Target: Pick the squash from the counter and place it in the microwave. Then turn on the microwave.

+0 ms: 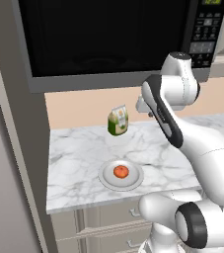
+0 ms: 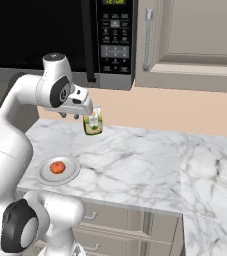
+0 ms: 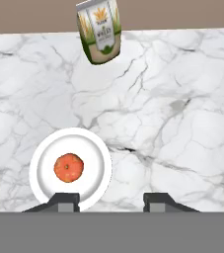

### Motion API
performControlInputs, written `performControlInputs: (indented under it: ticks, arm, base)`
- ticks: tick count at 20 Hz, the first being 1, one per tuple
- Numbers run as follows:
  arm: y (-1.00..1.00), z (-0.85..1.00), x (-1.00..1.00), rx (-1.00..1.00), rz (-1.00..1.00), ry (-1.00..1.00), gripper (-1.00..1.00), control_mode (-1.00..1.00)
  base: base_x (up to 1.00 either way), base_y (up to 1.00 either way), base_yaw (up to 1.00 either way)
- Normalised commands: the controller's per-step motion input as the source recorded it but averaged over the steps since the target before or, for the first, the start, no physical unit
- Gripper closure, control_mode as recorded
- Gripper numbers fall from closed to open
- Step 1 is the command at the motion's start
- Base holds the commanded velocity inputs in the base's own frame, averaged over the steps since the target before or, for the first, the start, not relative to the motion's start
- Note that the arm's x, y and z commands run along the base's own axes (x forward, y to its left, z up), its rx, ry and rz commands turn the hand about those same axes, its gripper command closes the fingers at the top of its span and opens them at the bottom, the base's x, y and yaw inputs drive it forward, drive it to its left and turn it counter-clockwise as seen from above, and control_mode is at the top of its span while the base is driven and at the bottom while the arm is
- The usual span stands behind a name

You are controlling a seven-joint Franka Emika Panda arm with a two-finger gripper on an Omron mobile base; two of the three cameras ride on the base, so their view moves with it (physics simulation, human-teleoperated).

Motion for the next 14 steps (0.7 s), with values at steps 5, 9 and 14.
performControlInputs:
  ticks: [5, 9, 14]
  arm:
    - [-0.02, 0.11, -0.17, 0.00, 0.00, -0.06, -1.00, -1.00]
    - [-0.12, 0.25, -0.37, -0.03, -0.01, -0.14, -1.00, -1.00]
    - [-0.14, 0.30, -0.20, -0.03, -0.08, -0.05, -1.00, -1.00]
  base:
    - [0.00, 0.00, 0.00]
    - [0.00, 0.00, 0.00]
    - [0.00, 0.00, 0.00]
